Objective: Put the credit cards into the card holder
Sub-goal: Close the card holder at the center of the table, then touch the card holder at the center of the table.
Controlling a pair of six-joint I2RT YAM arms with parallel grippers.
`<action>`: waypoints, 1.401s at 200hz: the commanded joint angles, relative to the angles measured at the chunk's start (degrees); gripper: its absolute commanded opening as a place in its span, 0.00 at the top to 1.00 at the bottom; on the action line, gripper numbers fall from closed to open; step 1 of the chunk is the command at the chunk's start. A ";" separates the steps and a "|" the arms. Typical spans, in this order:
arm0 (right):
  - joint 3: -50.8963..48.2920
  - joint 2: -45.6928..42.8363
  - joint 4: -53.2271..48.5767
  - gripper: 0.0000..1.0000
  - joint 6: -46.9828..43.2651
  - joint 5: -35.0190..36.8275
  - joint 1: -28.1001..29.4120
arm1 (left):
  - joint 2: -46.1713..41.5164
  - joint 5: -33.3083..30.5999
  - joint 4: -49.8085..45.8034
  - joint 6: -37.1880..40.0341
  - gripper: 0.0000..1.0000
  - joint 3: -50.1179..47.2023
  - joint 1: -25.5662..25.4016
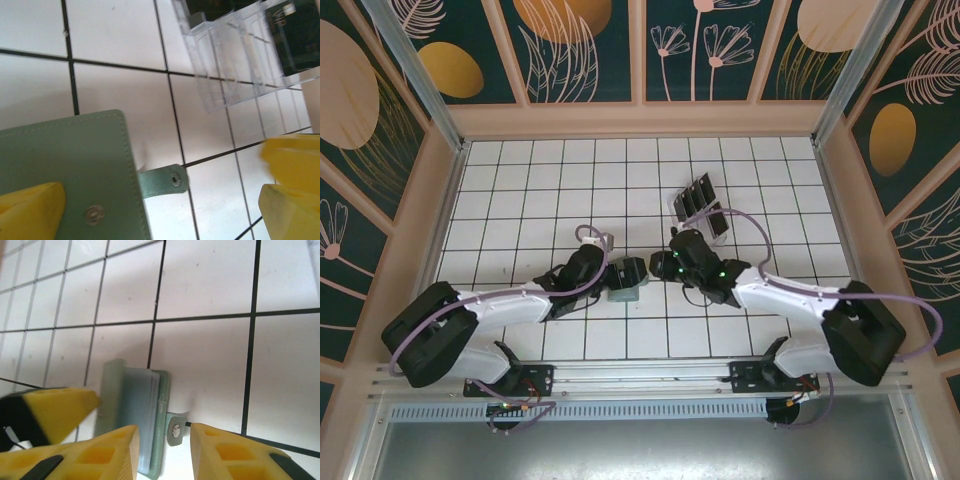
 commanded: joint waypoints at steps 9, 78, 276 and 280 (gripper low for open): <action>-3.37 -5.29 -1.85 0.68 3.31 1.65 -0.16 | 3.74 -0.02 1.46 -2.13 0.01 0.73 -1.08; -6.34 -8.68 1.11 0.68 5.69 -1.00 1.36 | 2.03 -3.86 -4.63 -2.55 0.01 2.67 -1.40; 11.87 16.91 3.60 0.95 -0.28 -2.74 5.34 | -16.54 -12.30 -33.34 7.65 0.01 2.74 5.48; 12.19 17.58 3.66 0.96 -0.44 -3.14 5.12 | -16.59 -11.59 -33.03 7.91 0.01 2.36 5.50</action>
